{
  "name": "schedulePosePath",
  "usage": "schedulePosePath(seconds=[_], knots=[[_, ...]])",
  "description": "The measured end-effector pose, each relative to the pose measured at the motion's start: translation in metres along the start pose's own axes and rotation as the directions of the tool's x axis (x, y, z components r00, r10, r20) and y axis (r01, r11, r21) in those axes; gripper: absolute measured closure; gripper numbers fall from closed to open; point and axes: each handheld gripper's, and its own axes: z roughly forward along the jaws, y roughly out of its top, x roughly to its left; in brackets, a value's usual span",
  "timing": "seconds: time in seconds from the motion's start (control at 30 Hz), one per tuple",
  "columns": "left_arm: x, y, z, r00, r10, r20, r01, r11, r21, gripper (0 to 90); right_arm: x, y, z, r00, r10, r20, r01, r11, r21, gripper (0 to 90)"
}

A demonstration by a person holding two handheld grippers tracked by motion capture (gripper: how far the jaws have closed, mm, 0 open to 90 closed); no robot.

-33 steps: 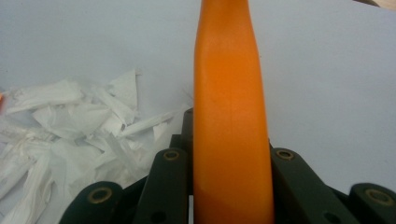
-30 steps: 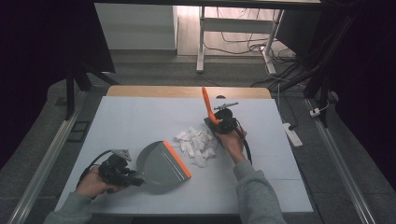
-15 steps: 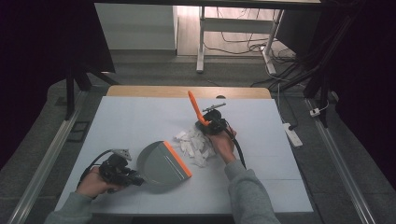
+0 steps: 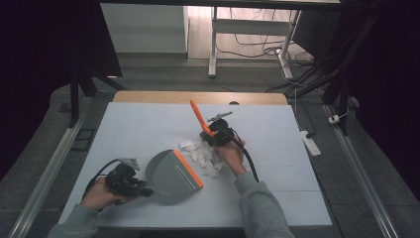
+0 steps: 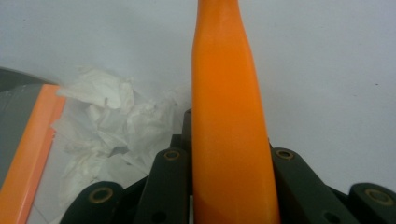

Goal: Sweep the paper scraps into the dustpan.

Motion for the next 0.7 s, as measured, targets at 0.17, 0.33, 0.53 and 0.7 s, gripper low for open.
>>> schedulePosePath(seconds=[0.17,0.33,0.53,0.7], knots=[[0.000,0.000,0.000,1.0000,0.001,-0.001,-0.001,1.0000,0.002,61.6,0.009,0.000,0.000,0.9991,-0.032,-0.026,0.032,0.999,0.006,76.8],[0.000,0.000,0.000,1.0000,-0.001,-0.002,0.001,1.0000,0.001,61.6,0.018,-0.001,0.000,0.9965,-0.069,-0.048,0.069,0.998,0.008,76.8],[0.000,0.000,0.000,1.0000,-0.002,-0.002,0.002,1.0000,0.000,61.7,0.025,-0.002,0.001,0.9937,-0.091,-0.065,0.091,0.996,0.007,76.8],[0.000,0.000,0.000,1.0000,-0.002,-0.002,0.002,1.0000,0.000,61.7,0.033,-0.002,0.001,0.9890,-0.116,-0.092,0.117,0.993,0.010,76.8]])
